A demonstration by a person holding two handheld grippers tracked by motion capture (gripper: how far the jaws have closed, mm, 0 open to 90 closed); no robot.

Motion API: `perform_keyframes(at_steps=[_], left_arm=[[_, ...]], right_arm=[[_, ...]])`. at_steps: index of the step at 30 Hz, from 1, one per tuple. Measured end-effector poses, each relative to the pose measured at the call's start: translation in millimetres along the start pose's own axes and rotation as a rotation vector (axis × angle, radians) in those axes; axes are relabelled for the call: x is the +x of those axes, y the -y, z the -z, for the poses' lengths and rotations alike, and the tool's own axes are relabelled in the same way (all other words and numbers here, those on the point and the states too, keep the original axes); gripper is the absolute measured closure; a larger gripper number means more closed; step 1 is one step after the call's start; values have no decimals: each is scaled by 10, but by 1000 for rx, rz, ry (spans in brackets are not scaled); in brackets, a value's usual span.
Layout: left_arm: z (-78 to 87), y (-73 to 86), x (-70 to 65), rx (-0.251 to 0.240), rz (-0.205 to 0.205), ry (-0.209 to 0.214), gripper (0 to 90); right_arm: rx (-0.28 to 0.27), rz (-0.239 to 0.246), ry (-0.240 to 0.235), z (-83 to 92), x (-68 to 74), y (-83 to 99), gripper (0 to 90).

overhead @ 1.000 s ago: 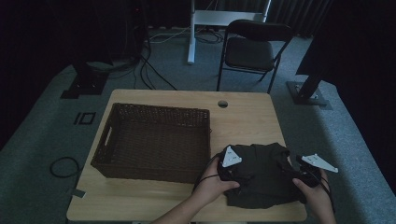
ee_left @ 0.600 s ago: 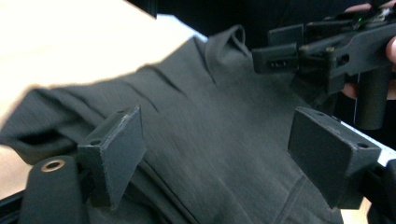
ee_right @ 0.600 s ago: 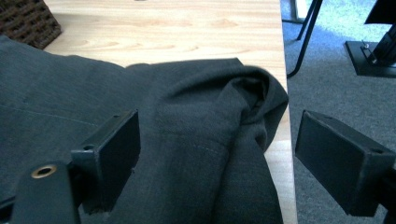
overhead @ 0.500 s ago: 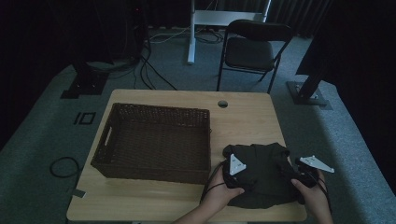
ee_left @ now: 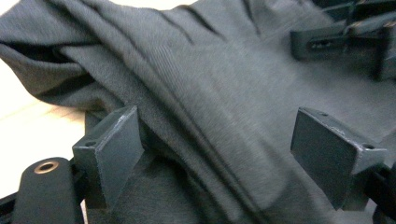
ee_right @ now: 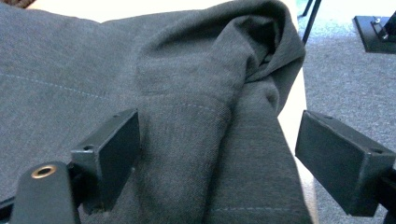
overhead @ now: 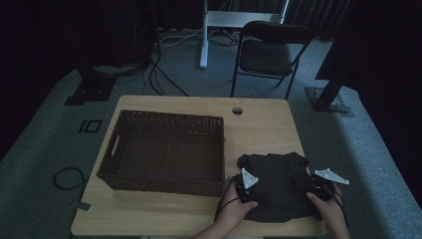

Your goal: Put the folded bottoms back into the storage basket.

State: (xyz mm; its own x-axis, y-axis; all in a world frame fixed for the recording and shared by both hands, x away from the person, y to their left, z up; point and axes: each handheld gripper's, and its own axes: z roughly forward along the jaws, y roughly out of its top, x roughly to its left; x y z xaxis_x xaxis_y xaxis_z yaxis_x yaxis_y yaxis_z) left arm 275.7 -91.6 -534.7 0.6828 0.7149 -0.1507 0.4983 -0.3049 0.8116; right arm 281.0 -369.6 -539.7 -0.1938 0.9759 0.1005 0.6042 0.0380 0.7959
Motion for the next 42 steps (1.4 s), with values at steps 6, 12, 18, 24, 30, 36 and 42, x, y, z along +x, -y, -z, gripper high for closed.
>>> perform_keyframes(at_steps=[6,12,18,24,30,36,42], left_arm=[[-86,52,32,24,23,-4,165],[-122,67,66,41,33,-2,161],[-164,50,73,76,45,11,128],[-209,27,89,89,72,20,109],[-276,-27,87,97,34,19,175],[-290,-29,38,76,75,63,569],[-258,-105,-11,95,42,62,695]], right_arm=[[22,8,-17,-36,27,19,139],[38,-3,-43,-62,34,40,139],[50,-42,-67,-85,30,71,118],[68,-81,-80,-111,23,80,128],[104,-88,-106,-108,21,24,248],[119,-97,-174,-96,45,-7,544],[101,-21,-129,-35,146,-34,636]])
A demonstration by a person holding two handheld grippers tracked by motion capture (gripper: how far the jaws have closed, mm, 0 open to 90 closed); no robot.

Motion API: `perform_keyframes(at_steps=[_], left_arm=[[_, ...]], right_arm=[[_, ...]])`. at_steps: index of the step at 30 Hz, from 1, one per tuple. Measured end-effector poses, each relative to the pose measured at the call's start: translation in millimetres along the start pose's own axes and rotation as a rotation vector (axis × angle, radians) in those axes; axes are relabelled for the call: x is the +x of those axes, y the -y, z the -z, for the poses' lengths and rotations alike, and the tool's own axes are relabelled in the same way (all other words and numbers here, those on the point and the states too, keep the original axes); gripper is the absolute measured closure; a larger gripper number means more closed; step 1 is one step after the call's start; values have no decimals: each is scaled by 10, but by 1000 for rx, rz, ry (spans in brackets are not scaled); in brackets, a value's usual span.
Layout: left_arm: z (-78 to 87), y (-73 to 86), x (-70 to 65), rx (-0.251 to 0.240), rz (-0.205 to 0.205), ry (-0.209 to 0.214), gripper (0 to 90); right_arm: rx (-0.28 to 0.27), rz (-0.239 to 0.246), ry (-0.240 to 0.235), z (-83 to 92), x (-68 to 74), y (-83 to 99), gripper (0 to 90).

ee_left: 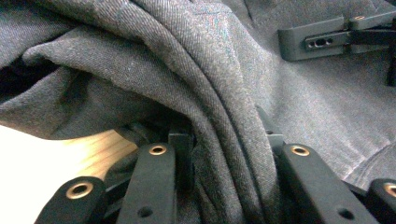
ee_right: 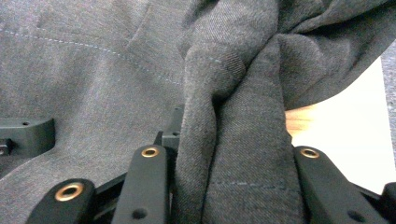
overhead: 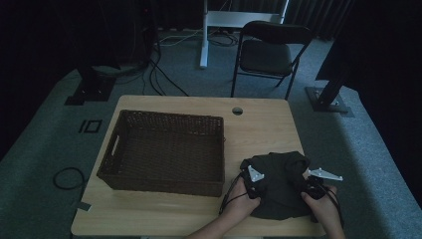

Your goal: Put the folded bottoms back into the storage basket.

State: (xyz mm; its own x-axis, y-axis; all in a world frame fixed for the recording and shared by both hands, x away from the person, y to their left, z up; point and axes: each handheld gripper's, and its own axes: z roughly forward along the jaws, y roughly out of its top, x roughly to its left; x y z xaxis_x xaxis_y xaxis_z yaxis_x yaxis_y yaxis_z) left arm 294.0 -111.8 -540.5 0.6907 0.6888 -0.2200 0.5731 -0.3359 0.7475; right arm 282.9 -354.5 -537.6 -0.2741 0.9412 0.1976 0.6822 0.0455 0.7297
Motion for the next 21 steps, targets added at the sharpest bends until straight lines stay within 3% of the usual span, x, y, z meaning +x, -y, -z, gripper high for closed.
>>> perform_keyframes(at_steps=[4,10,17,21], left_arm=[[40,-64,2,12,-11,12,709],[95,-165,-12,11,-25,33,709],[178,-250,-21,-2,-10,60,710],[309,-389,-41,-20,-30,74,709]], right_arm=[[1,29,12,45,45,-39,641],[-17,-24,-11,139,21,-86,650],[-29,-28,-11,244,40,-146,655],[-70,-36,-26,374,62,-225,656]])
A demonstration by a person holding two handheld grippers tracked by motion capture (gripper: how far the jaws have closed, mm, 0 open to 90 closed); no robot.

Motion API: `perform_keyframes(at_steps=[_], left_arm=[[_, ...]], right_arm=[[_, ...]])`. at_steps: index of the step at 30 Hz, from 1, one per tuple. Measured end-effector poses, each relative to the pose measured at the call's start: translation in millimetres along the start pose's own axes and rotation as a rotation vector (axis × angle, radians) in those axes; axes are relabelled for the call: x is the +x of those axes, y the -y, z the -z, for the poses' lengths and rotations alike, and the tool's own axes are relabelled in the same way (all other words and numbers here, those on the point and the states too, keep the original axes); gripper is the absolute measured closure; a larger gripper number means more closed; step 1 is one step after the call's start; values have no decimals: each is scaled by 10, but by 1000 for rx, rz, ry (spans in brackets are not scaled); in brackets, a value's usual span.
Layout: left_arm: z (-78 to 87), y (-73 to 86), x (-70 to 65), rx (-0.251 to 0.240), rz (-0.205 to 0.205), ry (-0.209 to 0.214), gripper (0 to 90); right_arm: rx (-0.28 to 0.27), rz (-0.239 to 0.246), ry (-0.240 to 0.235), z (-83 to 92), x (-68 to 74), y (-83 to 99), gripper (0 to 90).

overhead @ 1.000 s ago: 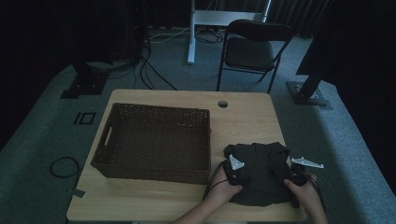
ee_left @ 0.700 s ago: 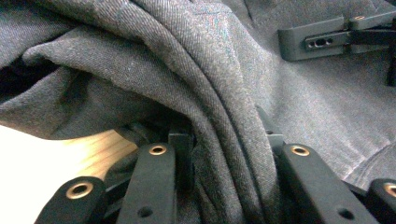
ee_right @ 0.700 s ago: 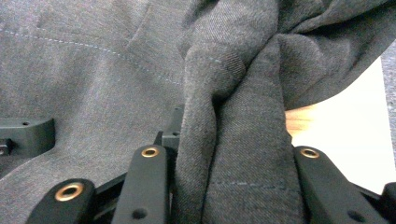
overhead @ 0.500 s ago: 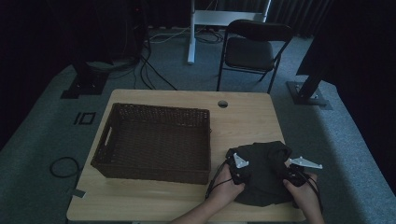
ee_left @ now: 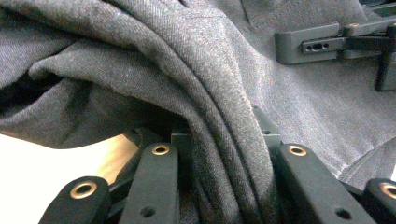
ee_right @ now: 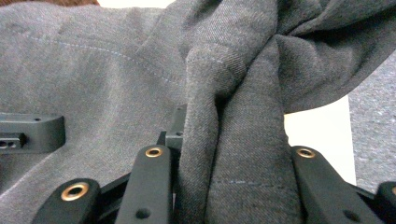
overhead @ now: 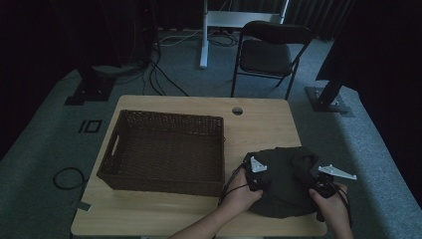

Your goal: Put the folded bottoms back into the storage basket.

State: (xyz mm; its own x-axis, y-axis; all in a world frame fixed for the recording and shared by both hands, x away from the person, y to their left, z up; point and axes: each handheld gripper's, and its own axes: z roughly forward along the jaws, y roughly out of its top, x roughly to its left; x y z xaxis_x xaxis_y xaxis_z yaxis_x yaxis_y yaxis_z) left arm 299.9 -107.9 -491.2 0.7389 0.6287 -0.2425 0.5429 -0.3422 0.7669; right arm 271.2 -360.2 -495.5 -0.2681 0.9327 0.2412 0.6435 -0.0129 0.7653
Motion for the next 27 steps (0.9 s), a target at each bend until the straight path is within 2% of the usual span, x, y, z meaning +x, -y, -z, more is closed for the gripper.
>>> perform_keyframes(at_steps=[1,4,8,10,14,21,27], left_arm=[[35,-43,-11,-3,-14,-1,709],[80,-99,-17,-14,-20,6,709],[231,-274,-17,-22,-43,18,709],[264,-309,-12,-23,-52,20,708],[429,-452,52,-25,-63,29,708],[608,-592,143,-36,-72,28,708],[840,-735,253,-54,-88,35,707]], right_arm=[[-9,-5,-3,27,6,-24,656],[-28,-6,-7,89,23,-81,656],[-62,-19,-24,201,67,-208,656],[-78,-20,-32,231,98,-260,656],[-96,-21,-45,265,177,-371,656],[-120,-17,-60,292,335,-581,656],[-141,-2,-82,326,477,-767,656]])
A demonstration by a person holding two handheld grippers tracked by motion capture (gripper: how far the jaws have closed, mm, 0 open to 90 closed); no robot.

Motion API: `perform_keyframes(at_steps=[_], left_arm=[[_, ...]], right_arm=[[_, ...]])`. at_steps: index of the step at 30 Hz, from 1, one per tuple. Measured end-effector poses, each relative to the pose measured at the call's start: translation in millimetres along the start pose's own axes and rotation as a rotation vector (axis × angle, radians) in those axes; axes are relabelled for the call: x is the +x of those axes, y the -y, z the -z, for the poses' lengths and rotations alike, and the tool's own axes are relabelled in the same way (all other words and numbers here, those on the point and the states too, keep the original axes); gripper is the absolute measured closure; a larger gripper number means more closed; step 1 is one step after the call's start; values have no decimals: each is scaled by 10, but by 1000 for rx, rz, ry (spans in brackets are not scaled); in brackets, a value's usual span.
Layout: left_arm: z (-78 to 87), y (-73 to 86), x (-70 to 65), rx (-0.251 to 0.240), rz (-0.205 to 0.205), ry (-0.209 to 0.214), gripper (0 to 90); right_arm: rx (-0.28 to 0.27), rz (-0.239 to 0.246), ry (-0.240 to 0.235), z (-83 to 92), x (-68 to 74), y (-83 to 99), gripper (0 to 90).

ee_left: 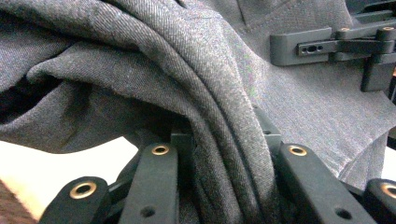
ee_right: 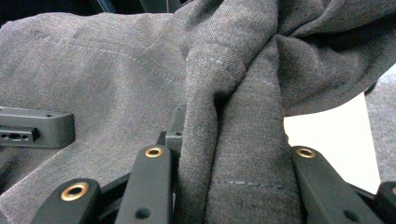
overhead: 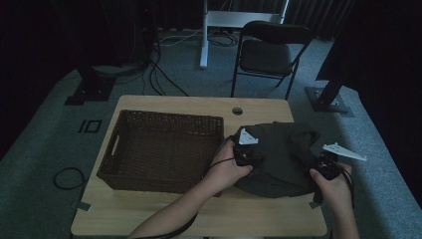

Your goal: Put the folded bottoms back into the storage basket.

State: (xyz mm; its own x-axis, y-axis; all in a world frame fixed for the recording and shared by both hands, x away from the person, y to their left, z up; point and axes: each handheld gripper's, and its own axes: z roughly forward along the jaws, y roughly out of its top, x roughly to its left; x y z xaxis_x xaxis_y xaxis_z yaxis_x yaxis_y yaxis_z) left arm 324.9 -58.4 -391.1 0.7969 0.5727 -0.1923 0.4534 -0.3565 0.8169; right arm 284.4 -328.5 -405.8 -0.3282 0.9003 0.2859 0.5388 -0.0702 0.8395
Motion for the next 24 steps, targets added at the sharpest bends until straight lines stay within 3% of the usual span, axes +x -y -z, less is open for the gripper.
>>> perform_keyframes(at_steps=[4,5,11,16,24], left_arm=[[58,-22,34,-2,-3,1,707],[160,-47,90,-11,-3,-6,706],[326,-87,190,-21,3,-11,706],[557,-158,311,-42,2,-20,706],[761,-145,478,-47,15,-28,705]], right_arm=[[-2,9,-8,-18,76,-77,656],[-7,20,-13,-38,139,-125,656],[-17,35,-37,-111,304,-255,656],[-36,47,-61,-164,457,-382,656],[-37,56,-90,-295,654,-497,656]])
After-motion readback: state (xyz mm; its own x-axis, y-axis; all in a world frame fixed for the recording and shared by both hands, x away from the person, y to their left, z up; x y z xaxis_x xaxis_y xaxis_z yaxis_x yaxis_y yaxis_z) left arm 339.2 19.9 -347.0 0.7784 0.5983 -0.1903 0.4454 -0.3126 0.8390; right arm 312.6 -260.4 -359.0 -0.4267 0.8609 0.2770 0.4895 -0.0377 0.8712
